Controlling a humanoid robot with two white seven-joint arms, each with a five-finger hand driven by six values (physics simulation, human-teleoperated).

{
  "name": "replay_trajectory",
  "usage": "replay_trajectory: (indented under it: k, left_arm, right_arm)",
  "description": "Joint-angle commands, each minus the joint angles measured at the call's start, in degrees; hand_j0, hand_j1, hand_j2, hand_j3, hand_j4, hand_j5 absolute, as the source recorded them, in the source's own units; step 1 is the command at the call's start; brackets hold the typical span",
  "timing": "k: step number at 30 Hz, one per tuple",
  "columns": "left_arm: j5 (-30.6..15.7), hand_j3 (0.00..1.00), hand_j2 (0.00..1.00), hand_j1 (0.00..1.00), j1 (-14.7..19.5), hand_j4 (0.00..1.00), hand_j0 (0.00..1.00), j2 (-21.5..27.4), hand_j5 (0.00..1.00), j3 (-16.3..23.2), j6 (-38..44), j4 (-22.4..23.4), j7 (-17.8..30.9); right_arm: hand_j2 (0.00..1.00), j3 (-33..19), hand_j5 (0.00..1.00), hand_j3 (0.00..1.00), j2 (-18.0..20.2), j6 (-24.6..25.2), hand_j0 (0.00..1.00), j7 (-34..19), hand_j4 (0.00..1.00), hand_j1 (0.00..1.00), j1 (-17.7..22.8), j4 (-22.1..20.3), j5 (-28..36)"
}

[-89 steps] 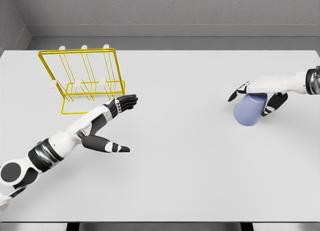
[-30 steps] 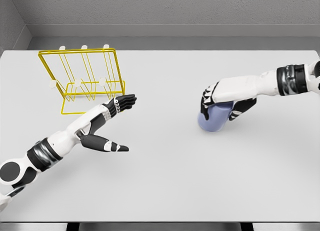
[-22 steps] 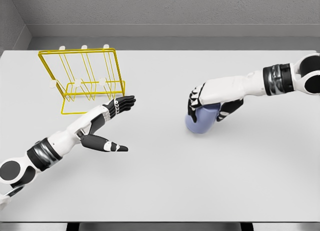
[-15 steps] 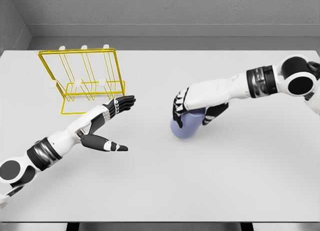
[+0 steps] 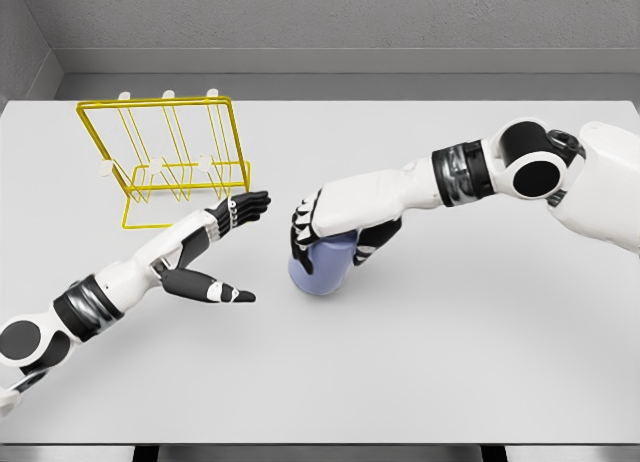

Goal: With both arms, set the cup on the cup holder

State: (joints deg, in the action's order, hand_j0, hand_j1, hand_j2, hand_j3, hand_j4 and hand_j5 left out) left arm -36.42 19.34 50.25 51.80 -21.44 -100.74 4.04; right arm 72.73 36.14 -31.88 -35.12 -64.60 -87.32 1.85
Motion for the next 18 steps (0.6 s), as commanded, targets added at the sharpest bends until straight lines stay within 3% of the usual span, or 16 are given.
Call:
replay_trajectory:
  k: [1, 5, 15, 17, 18]
  left_arm:
    - [-0.14, 1.00, 1.00, 1.00, -0.09, 1.00, 1.00, 0.11, 1.00, -0.11, 0.09, 0.02, 0.00]
    - [-0.40, 1.00, 1.00, 1.00, -0.44, 1.00, 1.00, 2.22, 1.00, -2.49, 0.35, 0.98, 0.00]
    - [-0.23, 1.00, 1.00, 1.00, -0.44, 1.00, 1.00, 2.30, 1.00, -2.58, 0.26, 1.42, 0.00]
    - [-0.23, 1.00, 1.00, 1.00, -0.44, 1.00, 1.00, 2.30, 1.00, -2.58, 0.26, 1.42, 0.00]
    - [-0.23, 1.00, 1.00, 1.00, -0.44, 1.00, 1.00, 2.22, 1.00, -2.58, 0.26, 1.42, 0.00]
  right_arm:
    - [0.50, -0.05, 0.50, 0.50, -0.81, 0.59, 0.50, 0.12, 0.50, 0.50, 0.00, 0.22, 0.26]
    - [0.50, -0.05, 0.50, 0.50, -1.16, 0.68, 0.50, 0.12, 0.50, 0.50, 0.26, 0.75, -0.01]
    - [0.53, 0.13, 0.53, 0.53, -1.24, 0.68, 0.53, 0.12, 0.53, 0.53, 0.88, 2.42, -0.10]
    - [0.71, 0.13, 0.71, 0.71, -1.24, 0.77, 0.71, 0.12, 0.71, 0.71, 0.79, 2.95, -0.10]
    - [0.89, 0.13, 0.89, 0.89, -1.24, 2.08, 0.89, 0.12, 0.89, 0.89, 0.79, 3.30, -0.10]
